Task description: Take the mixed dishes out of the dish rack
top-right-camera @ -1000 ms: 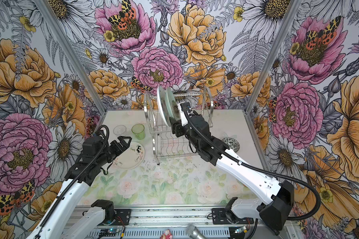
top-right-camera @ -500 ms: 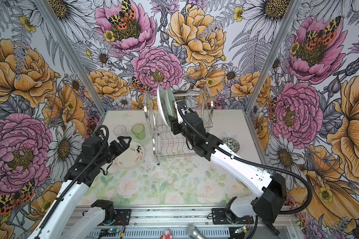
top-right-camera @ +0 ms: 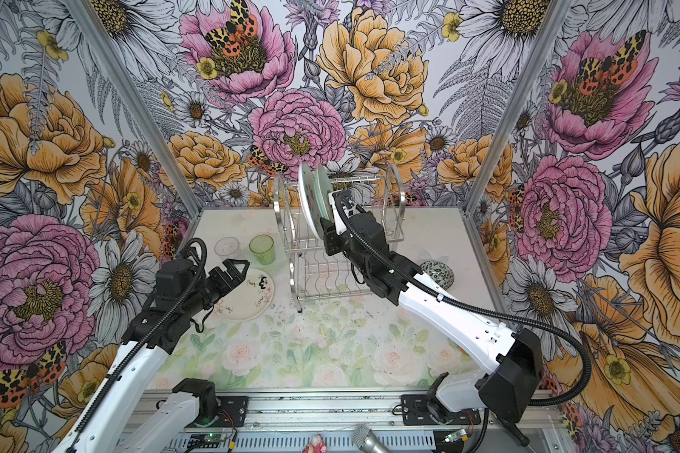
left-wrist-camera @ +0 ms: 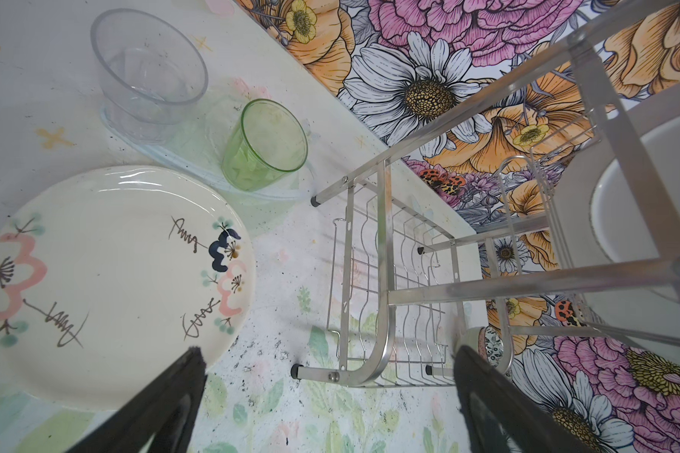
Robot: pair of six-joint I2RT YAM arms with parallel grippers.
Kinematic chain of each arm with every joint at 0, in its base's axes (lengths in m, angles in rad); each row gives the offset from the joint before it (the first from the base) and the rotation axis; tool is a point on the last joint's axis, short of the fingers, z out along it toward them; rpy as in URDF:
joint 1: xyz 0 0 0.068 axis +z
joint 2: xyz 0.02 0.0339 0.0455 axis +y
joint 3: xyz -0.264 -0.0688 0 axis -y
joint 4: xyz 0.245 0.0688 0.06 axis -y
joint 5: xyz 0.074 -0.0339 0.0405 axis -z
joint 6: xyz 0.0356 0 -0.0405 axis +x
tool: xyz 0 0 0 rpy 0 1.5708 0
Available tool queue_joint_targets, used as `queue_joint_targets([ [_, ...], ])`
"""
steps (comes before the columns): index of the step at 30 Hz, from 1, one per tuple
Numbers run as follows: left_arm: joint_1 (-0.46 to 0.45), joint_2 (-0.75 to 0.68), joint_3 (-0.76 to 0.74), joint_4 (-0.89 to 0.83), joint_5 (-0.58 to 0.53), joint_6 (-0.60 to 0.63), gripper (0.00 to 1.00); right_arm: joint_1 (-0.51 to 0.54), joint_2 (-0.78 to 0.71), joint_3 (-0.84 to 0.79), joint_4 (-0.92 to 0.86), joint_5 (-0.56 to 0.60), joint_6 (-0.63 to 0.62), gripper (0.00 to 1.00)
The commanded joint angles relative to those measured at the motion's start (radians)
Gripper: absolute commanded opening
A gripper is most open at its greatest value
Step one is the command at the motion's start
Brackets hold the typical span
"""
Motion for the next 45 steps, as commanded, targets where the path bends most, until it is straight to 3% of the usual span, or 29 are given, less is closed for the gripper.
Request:
queue_joint_targets([
  [1, 0.008, -0.002, -0.012, 0.013, 0.007, 0.018, 0.99, -0.006, 0.002, 0.015, 0.043, 0.006, 0.002, 0.35],
  [27, 0.043, -0.001, -0.035, 0.029, 0.044, 0.016, 0.99, -0.006, 0.016, -0.005, 0.105, 0.054, -0.002, 0.04],
  [45, 0.065, 0.012, -0.036, 0.049, 0.077, 0.014, 0.99, -0.006, 0.014, -0.011, 0.116, 0.037, -0.018, 0.0],
])
